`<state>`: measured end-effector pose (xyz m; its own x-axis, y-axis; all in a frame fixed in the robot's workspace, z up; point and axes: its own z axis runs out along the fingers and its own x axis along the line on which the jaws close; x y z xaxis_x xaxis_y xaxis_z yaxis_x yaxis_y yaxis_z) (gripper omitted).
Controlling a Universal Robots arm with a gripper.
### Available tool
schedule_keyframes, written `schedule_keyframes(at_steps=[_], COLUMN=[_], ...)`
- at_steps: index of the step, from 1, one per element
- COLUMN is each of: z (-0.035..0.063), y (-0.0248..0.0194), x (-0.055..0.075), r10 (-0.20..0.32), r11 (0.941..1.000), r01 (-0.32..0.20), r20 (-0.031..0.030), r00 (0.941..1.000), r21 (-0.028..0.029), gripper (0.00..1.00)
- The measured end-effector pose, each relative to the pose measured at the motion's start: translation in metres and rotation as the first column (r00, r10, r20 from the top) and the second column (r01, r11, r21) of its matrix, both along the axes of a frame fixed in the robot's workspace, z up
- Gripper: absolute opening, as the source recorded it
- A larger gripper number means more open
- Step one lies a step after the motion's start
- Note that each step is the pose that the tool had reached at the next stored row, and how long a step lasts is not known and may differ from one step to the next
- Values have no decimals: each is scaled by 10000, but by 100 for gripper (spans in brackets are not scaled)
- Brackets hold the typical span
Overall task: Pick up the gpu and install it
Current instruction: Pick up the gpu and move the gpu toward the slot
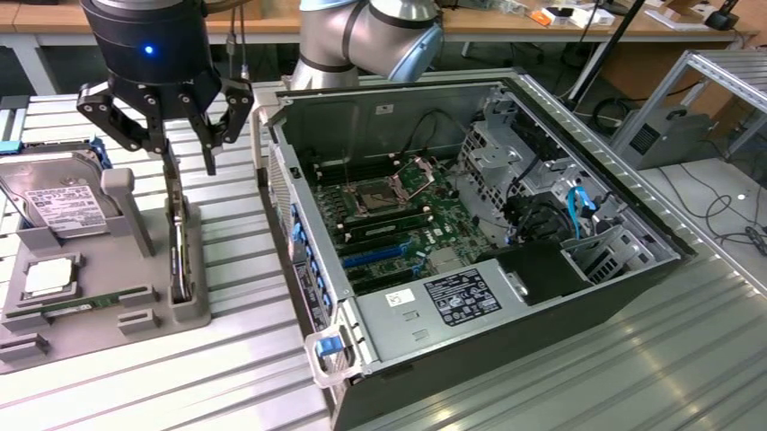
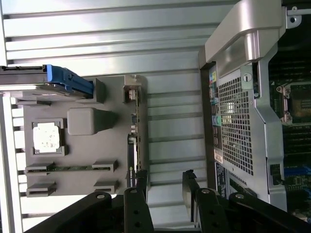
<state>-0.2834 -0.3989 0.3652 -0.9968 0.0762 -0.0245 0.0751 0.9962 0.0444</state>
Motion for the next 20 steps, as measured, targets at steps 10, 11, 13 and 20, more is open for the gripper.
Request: schedule_keyframes(at_steps=[10,11,13,20], z=[-22,-23,-26,-41], y=[0,0,0,0], x=[-1,-1,-1,-2], r10=[0,0,0,0], r11=[10000,10000,10000,10000], r01=[0,0,0,0], r20=[0,0,0,0], r00=[10000,10000,10000,10000], r21=[0,0,0,0], gripper=[42,42,42,42])
